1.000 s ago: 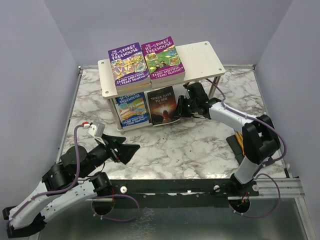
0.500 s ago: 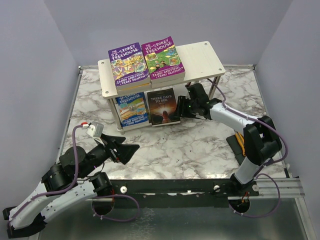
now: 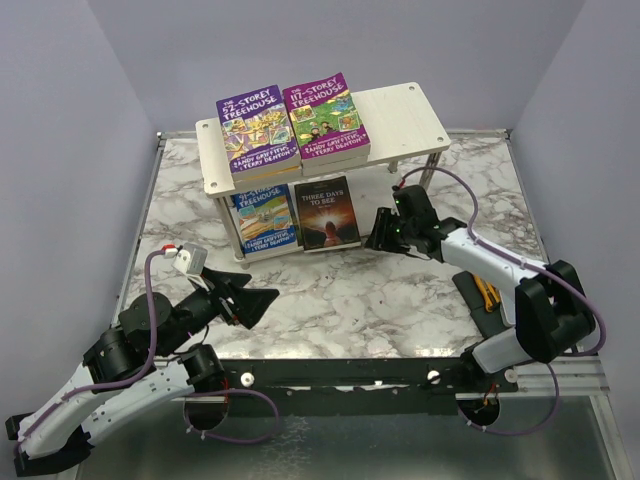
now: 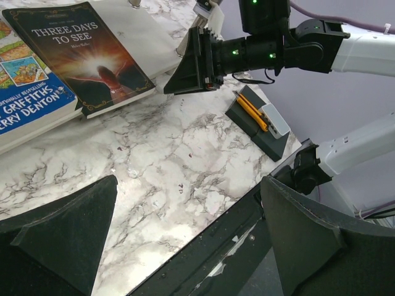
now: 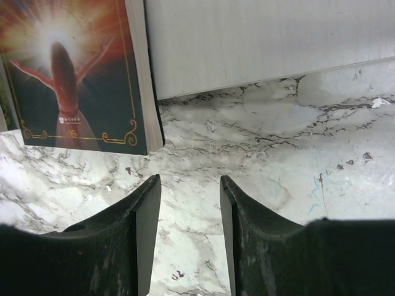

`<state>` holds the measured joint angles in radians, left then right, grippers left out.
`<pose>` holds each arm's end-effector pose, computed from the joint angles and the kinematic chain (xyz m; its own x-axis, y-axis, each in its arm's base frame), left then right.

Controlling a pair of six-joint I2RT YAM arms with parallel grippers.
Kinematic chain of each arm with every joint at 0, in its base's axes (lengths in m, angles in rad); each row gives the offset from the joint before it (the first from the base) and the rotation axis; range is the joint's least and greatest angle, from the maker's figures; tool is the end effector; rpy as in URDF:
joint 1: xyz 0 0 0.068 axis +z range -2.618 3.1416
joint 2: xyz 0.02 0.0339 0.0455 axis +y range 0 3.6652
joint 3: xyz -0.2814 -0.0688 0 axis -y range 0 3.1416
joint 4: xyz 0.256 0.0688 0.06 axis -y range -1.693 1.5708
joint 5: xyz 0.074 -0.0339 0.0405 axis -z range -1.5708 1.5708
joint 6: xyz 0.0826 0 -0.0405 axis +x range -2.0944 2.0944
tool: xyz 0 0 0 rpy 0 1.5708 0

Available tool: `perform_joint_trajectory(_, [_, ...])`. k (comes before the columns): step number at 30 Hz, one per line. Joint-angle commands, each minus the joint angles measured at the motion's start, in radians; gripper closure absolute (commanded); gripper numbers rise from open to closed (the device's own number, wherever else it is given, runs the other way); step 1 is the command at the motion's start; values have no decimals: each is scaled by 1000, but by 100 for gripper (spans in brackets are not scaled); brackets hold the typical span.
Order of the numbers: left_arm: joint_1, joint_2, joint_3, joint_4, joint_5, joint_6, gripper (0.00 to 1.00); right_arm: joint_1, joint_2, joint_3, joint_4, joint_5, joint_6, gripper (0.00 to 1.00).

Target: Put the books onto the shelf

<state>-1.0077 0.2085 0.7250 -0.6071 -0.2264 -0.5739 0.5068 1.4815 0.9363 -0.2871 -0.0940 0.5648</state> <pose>0.0645 -0.0675 0.3364 -0.4231 -0.3208 -0.8474 0.5656 0.6371 -0.5236 0.3023 0.1767 0.1968 -0.8343 0.1463 -0.5315 -0.1088 0.9015 0.4189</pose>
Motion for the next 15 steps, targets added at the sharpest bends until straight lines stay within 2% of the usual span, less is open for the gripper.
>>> perform_joint_trajectory(1, [1,-12,-10,16,23,17,1,-5,-3,-30,35,-5,15,58])
perform_joint_trajectory(10, [1,-14,-11,15,21,16,1,-5,64,14,61,63,89,90])
perform_joint_trajectory(13, [1,-16,-12,16,19,16,1,-6,62,16,96,119,130,98])
perform_joint_trajectory(15, [1,-18,-12,15,19,16,1,-6,64,18,130,134,152,99])
